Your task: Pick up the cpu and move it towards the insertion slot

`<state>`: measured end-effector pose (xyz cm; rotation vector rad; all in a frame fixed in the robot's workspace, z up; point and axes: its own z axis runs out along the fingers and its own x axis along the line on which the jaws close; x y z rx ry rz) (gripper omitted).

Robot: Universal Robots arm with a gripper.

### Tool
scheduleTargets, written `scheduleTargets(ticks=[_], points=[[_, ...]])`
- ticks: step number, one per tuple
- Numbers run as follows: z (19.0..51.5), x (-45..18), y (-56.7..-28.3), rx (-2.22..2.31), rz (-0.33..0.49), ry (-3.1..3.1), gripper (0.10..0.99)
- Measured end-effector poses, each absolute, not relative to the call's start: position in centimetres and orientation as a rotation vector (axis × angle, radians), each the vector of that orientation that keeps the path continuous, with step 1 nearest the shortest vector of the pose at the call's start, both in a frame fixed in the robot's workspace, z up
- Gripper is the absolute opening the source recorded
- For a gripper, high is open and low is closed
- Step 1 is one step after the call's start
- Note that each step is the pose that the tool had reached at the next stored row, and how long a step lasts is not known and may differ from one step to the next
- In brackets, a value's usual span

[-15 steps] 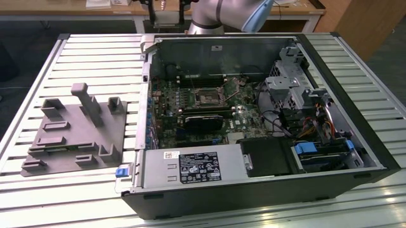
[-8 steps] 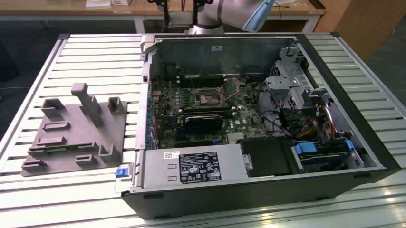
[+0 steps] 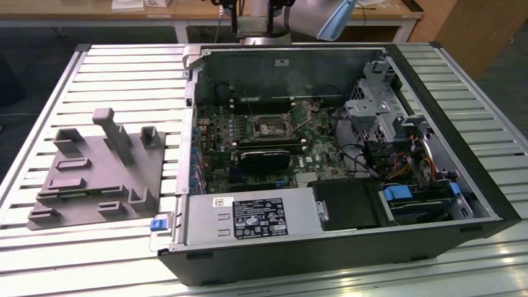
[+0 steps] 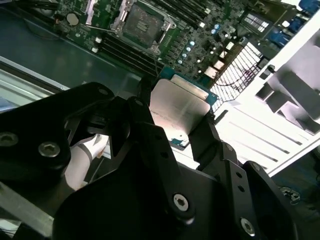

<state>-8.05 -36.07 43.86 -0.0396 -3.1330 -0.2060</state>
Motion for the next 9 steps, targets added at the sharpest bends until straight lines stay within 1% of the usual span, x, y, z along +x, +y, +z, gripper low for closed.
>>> scheduleTargets(ticks=[9], points=[[42.8,-6.4,-34.6,-0.040,-0.206,-3.133,0.549]])
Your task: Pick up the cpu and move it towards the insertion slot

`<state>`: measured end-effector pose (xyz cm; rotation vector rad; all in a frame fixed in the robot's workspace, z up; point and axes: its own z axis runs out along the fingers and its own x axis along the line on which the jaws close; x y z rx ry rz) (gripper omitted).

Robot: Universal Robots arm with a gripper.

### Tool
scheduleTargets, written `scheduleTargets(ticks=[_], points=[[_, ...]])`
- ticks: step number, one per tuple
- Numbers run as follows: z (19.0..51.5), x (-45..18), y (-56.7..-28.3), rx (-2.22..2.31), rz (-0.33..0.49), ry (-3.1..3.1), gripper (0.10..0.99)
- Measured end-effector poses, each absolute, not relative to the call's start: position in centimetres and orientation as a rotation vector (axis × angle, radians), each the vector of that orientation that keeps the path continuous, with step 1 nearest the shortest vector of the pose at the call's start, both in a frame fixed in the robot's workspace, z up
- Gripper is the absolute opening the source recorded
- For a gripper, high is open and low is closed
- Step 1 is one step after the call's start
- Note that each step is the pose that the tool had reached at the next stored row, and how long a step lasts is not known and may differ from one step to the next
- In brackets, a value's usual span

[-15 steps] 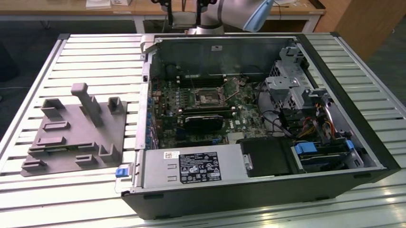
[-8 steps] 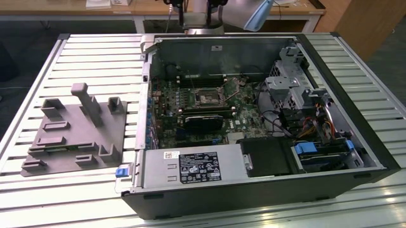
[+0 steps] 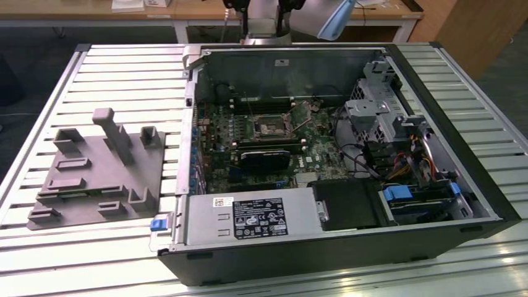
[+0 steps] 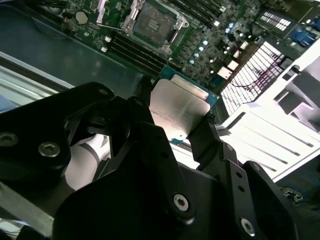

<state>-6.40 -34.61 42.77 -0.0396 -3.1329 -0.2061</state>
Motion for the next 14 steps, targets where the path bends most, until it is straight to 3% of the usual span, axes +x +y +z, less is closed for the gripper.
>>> scheduleTargets(ticks=[14], points=[[41.7,-3.6,-34.0,-0.039,-0.206,-3.134,0.549]])
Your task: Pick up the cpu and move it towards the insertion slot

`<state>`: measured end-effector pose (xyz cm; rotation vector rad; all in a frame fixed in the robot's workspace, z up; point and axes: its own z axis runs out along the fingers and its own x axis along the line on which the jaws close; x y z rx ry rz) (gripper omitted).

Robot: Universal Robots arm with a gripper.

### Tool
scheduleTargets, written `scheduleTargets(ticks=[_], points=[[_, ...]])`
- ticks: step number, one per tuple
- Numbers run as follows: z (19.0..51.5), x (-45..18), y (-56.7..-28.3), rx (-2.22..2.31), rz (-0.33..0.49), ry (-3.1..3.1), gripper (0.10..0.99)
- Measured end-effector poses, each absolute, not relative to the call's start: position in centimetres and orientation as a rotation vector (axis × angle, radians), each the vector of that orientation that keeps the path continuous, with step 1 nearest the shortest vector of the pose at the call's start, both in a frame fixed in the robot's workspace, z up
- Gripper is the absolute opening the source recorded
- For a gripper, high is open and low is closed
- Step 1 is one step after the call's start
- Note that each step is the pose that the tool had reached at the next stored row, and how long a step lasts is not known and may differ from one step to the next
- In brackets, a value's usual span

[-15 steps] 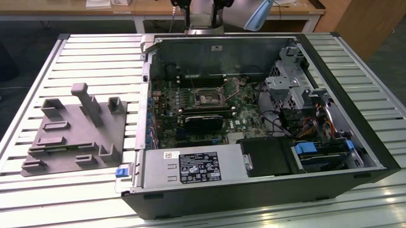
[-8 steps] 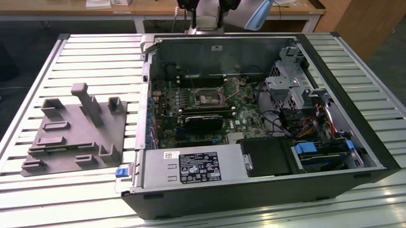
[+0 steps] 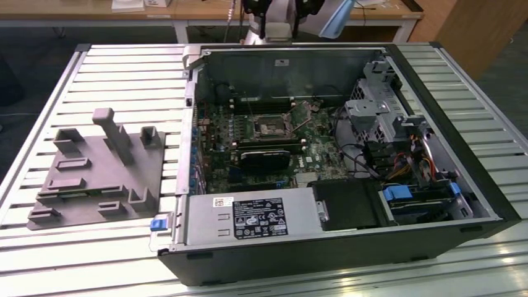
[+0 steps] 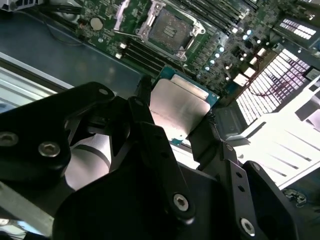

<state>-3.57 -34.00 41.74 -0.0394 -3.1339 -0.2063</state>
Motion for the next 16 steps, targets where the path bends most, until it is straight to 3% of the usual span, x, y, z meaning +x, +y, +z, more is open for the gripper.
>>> scheduleTargets(ticks=[16], points=[[41.4,-2.3,-33.9,-0.039,-0.207,-3.138,0.549]])
